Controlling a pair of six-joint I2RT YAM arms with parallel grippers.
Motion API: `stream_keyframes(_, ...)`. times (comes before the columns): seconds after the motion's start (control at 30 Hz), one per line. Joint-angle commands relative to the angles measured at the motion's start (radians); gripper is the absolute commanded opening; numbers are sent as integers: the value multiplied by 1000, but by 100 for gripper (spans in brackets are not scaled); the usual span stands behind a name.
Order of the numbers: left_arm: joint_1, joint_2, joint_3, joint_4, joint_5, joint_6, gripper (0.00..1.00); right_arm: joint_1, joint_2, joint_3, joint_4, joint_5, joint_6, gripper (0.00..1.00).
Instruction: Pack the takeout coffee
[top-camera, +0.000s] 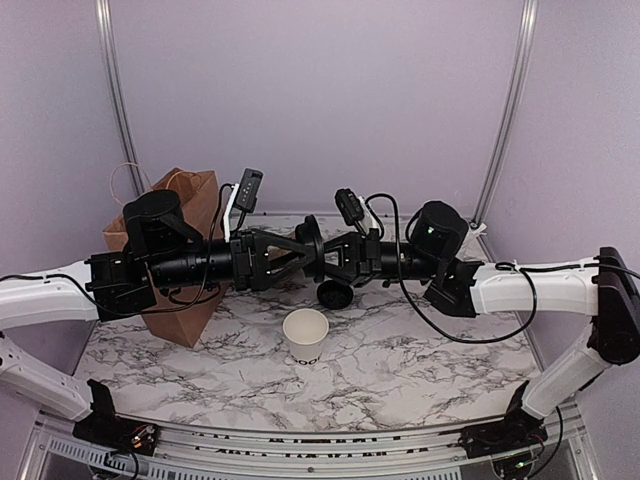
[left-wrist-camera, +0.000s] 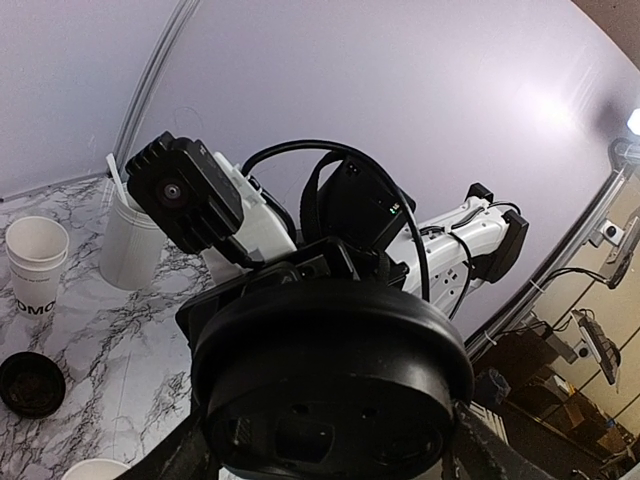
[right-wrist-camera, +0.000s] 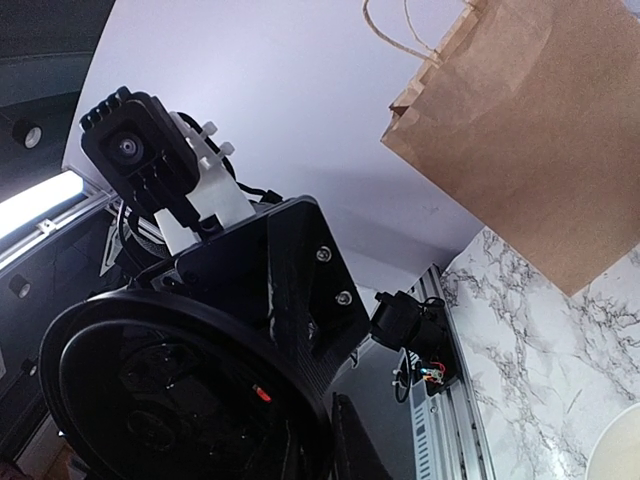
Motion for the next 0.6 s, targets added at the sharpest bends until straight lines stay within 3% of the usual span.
stream_keyframes(0.0, -6, 3, 26, 26, 1, -5, 70, -7, 0, 49, -47, 21, -39, 12)
stream_keyframes(0.2, -6, -1, 18, 23, -12, -8, 67, -7, -12, 53, -95, 34, -75, 19)
stream_keyframes(0.4, -7, -3, 19, -23, -52, -12, 66, -7, -47, 56, -213, 83, -141, 37)
stream_keyframes(0.57, -7, -11, 28, -128, -107, -16, 65, -7, -103, 59, -361, 168, -237, 46)
